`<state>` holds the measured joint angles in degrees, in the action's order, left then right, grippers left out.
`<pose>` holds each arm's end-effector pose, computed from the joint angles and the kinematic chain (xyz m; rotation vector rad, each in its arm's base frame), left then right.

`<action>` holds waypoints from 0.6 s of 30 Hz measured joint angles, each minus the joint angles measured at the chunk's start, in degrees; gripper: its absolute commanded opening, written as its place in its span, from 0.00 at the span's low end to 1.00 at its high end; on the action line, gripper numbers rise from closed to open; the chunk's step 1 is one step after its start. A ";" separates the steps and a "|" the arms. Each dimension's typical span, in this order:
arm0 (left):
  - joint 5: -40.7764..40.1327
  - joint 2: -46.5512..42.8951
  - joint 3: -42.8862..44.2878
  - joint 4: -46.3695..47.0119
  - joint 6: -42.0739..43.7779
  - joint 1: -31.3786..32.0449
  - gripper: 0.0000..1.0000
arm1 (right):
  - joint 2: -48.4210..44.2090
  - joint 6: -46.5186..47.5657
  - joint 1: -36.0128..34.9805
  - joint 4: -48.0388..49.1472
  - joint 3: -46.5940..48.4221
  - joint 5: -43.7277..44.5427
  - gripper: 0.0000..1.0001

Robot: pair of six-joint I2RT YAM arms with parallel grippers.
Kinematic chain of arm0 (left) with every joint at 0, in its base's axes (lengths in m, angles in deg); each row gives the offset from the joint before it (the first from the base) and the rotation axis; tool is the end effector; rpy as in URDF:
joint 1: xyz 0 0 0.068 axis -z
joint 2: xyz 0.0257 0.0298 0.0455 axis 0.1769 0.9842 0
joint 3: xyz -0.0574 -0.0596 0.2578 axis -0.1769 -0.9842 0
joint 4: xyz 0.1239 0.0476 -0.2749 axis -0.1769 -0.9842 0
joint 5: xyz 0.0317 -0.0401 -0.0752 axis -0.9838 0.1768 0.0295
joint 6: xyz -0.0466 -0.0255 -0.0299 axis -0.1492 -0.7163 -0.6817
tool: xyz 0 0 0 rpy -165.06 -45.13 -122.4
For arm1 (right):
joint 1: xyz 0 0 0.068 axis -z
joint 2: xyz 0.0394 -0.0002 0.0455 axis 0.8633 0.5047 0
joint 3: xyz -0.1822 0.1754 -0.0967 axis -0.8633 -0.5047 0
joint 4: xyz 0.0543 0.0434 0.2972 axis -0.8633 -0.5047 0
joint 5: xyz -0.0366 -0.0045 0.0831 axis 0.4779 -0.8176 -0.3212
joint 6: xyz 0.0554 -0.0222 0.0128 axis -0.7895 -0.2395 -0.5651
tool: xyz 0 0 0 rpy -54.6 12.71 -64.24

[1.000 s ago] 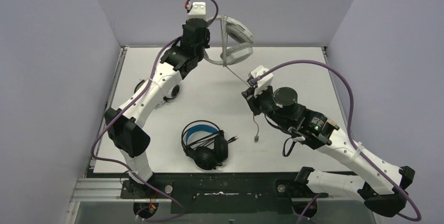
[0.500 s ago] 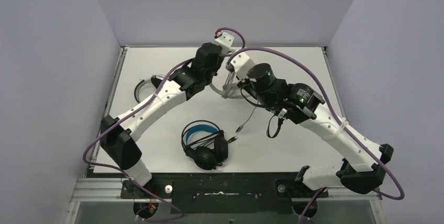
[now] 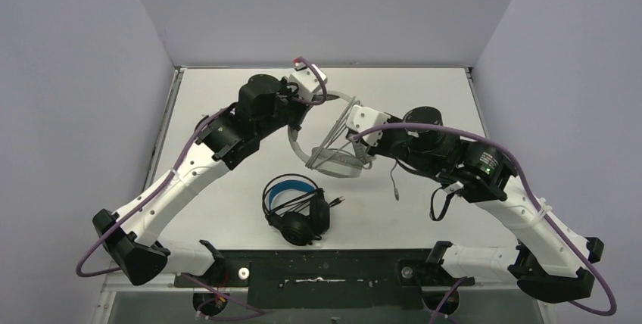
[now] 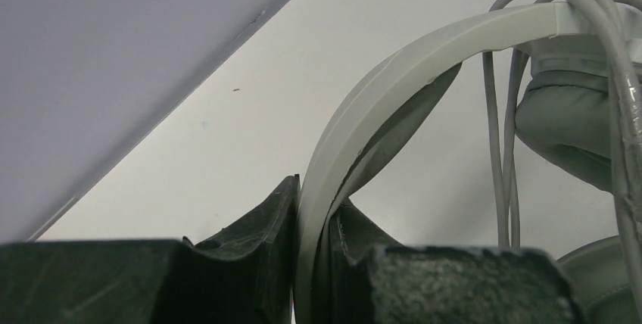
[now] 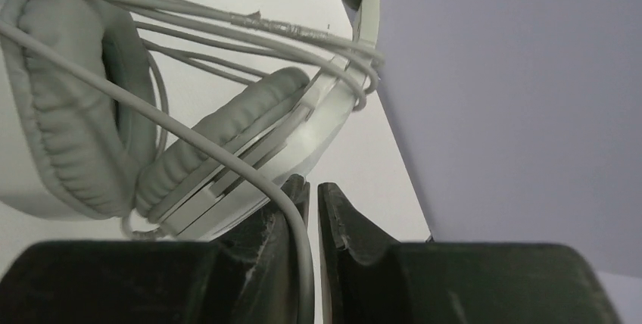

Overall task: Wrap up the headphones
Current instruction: Wrap the headphones cable around the headphones.

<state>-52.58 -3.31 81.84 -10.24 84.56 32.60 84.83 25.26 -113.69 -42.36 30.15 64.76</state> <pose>0.2651 -0.2394 0.4237 0.7900 1.6976 -0.2898 0.1515 0.1933 0.4756 -1.2867 1.5459 0.0359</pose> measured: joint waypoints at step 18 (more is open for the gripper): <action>19.34 -5.20 -6.58 -4.11 -2.56 -0.92 0.00 | 1.62 4.48 12.59 5.44 -8.57 -20.87 0.28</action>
<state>-33.24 -8.52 75.26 -14.34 82.00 31.68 86.45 29.74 -101.10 -36.92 21.59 43.89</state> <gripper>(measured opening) 0.135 0.261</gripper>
